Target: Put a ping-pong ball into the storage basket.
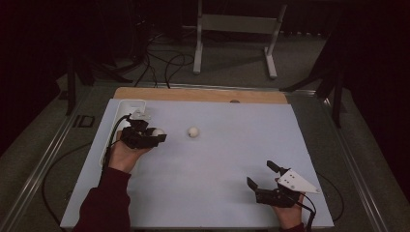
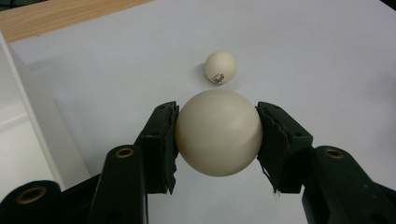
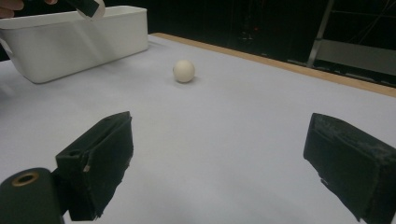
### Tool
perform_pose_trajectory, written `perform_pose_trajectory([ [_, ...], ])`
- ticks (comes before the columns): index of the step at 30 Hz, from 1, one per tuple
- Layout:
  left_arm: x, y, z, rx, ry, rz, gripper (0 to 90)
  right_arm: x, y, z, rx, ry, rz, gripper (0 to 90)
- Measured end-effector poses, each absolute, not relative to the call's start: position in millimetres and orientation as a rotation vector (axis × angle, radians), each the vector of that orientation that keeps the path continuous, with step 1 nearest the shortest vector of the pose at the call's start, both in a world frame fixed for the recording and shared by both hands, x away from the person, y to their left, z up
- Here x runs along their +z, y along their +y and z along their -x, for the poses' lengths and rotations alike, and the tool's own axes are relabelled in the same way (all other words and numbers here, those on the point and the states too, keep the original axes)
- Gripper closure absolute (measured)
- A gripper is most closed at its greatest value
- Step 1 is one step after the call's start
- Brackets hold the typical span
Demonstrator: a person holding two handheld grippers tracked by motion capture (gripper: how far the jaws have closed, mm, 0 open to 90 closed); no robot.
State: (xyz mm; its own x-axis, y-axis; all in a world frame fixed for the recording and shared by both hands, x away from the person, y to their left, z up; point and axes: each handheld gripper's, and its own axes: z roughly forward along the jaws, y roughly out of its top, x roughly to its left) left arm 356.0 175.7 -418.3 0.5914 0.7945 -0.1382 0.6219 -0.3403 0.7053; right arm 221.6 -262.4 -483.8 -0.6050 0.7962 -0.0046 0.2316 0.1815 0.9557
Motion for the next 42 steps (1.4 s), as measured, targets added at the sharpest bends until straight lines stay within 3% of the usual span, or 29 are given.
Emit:
perform_pose_trajectory([
  [42,-412.5,217.4,-350.0,0.341,1.2,-2.01,51.2,-484.4,-262.0,-222.1,1.432,1.956,-0.957,8.1],
])
